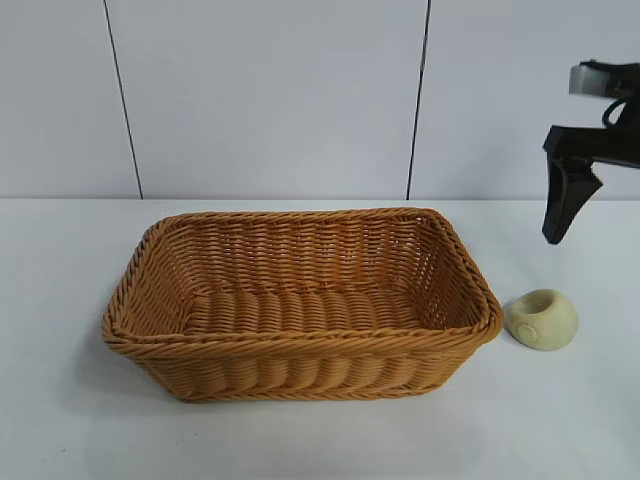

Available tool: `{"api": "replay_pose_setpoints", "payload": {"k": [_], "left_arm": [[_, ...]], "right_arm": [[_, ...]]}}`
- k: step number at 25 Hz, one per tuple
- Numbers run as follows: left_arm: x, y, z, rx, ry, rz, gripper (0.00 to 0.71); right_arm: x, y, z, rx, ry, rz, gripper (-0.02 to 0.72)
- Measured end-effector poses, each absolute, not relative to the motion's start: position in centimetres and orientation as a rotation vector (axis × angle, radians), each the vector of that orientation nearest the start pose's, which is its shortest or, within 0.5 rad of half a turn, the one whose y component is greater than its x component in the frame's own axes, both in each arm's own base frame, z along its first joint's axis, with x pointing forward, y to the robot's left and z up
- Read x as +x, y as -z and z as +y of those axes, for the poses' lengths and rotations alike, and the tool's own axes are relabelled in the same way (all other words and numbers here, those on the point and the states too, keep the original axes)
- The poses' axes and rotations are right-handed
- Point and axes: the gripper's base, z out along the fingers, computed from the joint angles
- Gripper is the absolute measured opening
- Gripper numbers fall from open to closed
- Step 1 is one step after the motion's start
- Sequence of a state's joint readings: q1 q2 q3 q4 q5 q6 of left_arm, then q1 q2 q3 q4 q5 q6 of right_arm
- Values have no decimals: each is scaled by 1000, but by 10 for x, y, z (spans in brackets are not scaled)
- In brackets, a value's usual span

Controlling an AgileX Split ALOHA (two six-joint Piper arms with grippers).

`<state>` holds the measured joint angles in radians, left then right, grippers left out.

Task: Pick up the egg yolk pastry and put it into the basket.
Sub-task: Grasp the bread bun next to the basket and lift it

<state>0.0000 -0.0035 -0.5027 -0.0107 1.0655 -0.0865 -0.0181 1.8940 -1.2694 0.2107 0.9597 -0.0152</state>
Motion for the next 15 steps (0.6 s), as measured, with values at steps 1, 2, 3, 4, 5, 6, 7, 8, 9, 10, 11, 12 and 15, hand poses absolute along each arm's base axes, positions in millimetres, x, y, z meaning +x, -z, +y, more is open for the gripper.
{"api": "replay_pose_setpoints", "payload": {"k": [1, 2, 3, 4, 5, 6, 7, 8, 9, 10, 11, 12, 15], "left_arm": [[-6, -278, -1, -88, 67, 2042, 692], [-6, -278, -1, -88, 67, 2042, 692], [-6, -278, -1, -88, 67, 2042, 692], [-6, -278, -1, -88, 67, 2042, 692], [-6, -278, -1, -88, 67, 2042, 692], [-6, -278, -1, -88, 67, 2042, 692], [-6, -278, -1, -88, 67, 2042, 692], [-6, -278, -1, -88, 67, 2042, 692], [-6, -278, -1, -88, 67, 2042, 692], [-6, -278, -1, -88, 67, 2042, 692], [-6, -278, -1, -88, 67, 2042, 692], [-6, -278, -1, -88, 67, 2042, 692], [-6, -278, -1, -88, 67, 2042, 692]], "right_arm": [[363, -171, 10, 196, -289, 3058, 697], [366, -162, 11, 214, -303, 3063, 697], [368, -156, 11, 227, -312, 3065, 697], [370, -148, 12, 239, -317, 3071, 697], [371, -141, 12, 250, -322, 3079, 697], [373, -136, 12, 256, -321, 3080, 697], [374, -131, 12, 263, -322, 3084, 697], [374, -126, 12, 266, -320, 3091, 695], [375, -122, 11, 269, -317, 3091, 676], [376, -120, 11, 273, -316, 3088, 651], [377, -118, 11, 279, -317, 3083, 620], [378, -117, 11, 283, -318, 3081, 594], [379, -115, 12, 289, -321, 3072, 550]]}}
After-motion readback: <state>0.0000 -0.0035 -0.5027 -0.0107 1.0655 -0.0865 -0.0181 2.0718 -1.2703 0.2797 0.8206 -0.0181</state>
